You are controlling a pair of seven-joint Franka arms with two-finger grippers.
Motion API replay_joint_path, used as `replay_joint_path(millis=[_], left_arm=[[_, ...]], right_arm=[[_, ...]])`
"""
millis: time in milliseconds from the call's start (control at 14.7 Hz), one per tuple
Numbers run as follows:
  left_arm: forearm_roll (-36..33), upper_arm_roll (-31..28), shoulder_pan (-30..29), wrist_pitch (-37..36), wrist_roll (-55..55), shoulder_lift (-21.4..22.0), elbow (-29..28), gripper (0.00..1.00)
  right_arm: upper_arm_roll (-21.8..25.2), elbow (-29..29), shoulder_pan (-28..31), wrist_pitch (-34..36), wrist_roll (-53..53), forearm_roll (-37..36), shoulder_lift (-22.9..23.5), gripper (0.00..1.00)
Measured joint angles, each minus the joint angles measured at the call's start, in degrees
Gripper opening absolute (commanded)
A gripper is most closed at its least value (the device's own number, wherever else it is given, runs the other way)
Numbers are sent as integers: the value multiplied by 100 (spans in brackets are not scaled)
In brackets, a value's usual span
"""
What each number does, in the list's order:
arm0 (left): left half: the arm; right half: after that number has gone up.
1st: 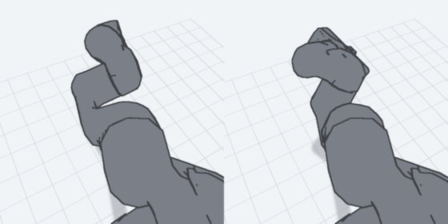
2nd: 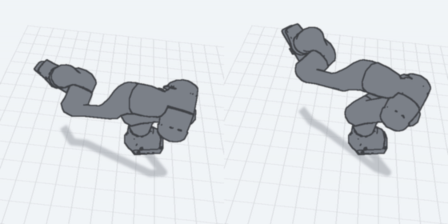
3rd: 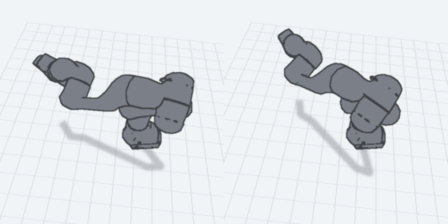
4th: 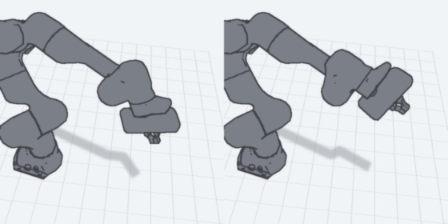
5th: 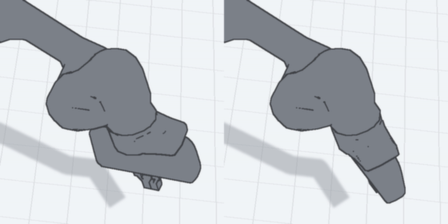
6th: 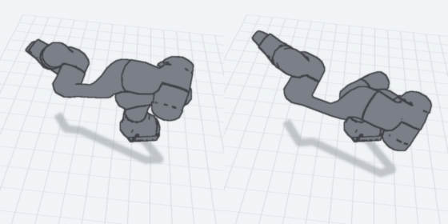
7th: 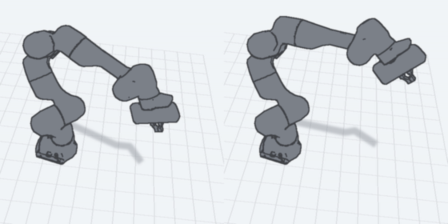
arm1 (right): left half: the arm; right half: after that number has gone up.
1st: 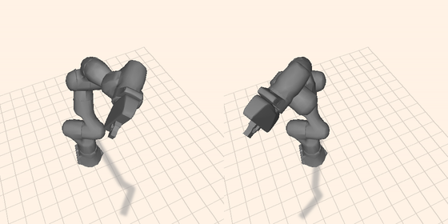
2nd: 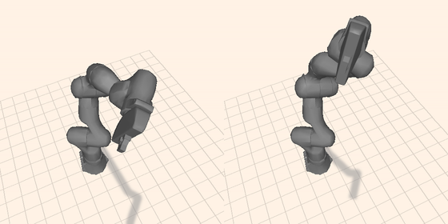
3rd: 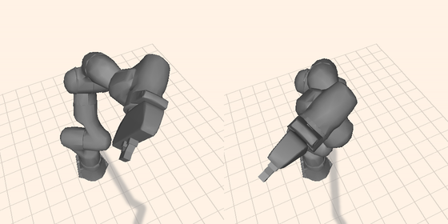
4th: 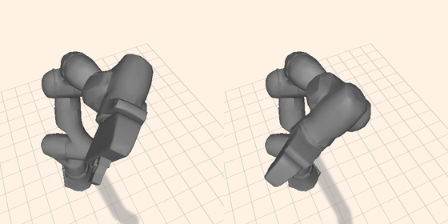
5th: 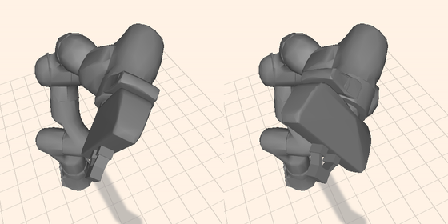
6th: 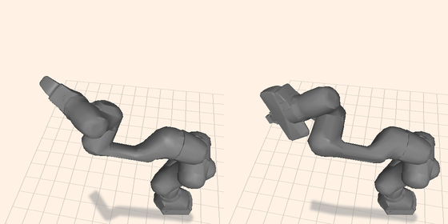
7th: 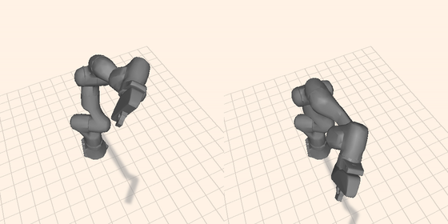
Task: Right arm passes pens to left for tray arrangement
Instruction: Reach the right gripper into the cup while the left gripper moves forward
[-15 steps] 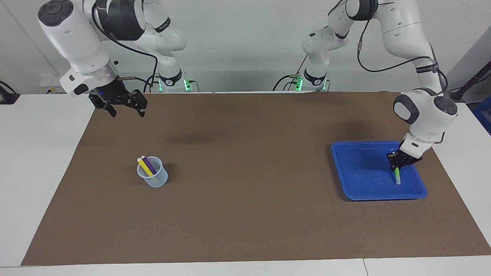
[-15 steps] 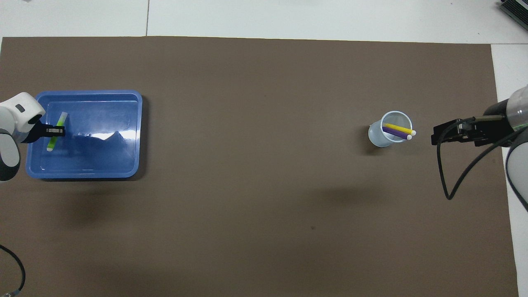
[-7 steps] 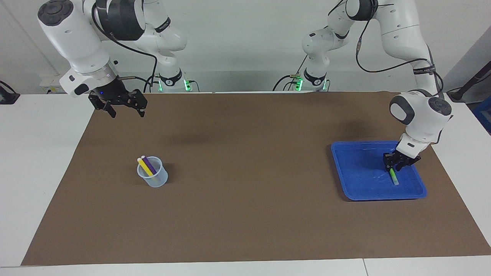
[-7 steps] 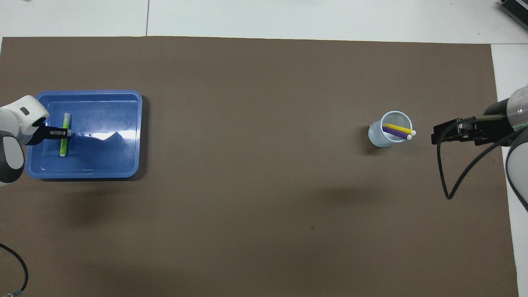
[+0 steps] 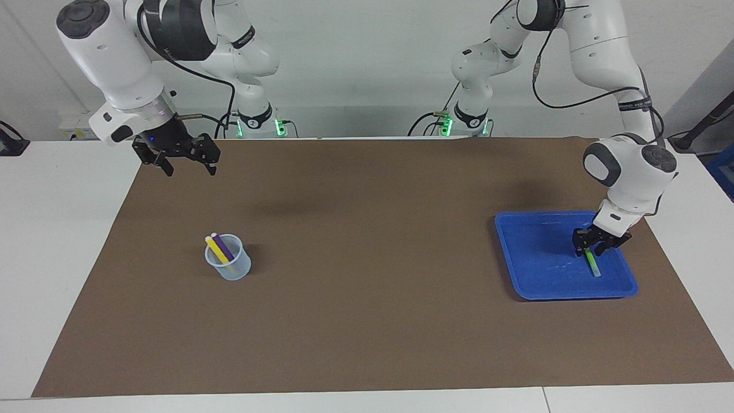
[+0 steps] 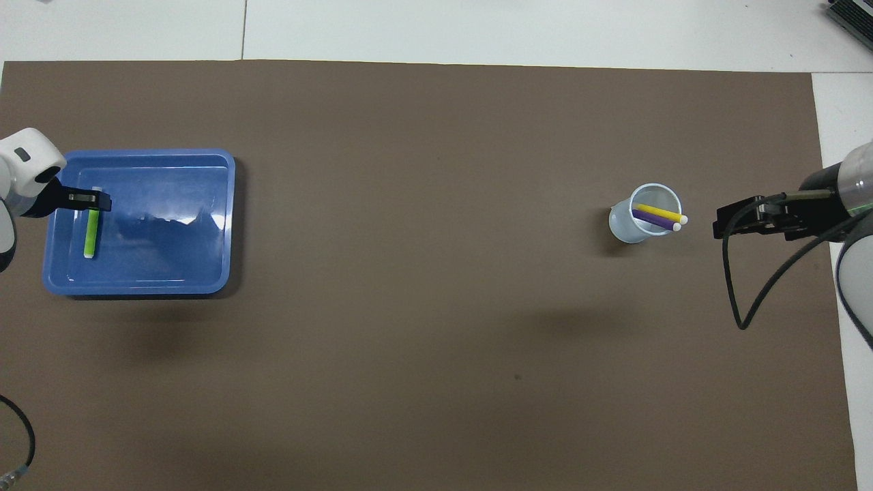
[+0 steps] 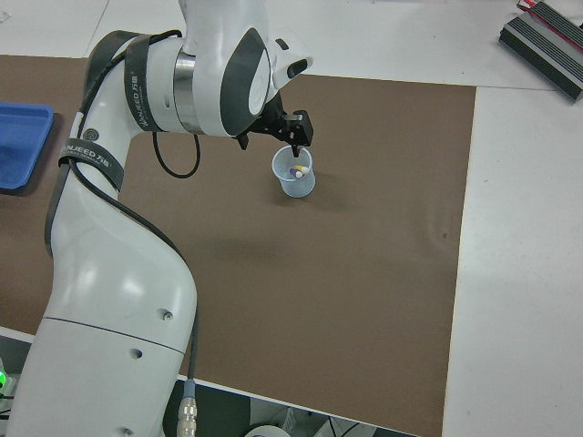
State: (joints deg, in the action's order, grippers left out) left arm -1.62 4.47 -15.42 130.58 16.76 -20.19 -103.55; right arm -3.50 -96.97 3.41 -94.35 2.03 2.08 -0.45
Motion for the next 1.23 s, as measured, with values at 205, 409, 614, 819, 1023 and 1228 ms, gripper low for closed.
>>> replay_joint_path(millis=[205, 409, 614, 819, 1023, 1228], left_arm=[[0, 14, 283, -495, -644, 7, 415, 57], [83, 77, 507, -800, -1505, 42, 545, 57], [440, 146, 712, -1167, -2367, 237, 592, 60], [622, 186, 1045, -1449, -3351, 463, 593, 64], [1149, 217, 1335, -1588, -4318, 641, 594, 68], [1578, 252, 1636, -1746, -5313, 841, 597, 69]], right_arm=[[0, 0, 0, -1, 0, 0, -1, 100], [-6, 0, 0, -1, 0, 0, -1, 100], [-24, 0, -1, -1, 0, 0, -1, 100], [-26, 0, 0, -1, 0, 0, -1, 100], [-26, 0, 0, -1, 0, 0, -1, 100], [-26, 0, 1, -1, 0, 0, -2, 100]])
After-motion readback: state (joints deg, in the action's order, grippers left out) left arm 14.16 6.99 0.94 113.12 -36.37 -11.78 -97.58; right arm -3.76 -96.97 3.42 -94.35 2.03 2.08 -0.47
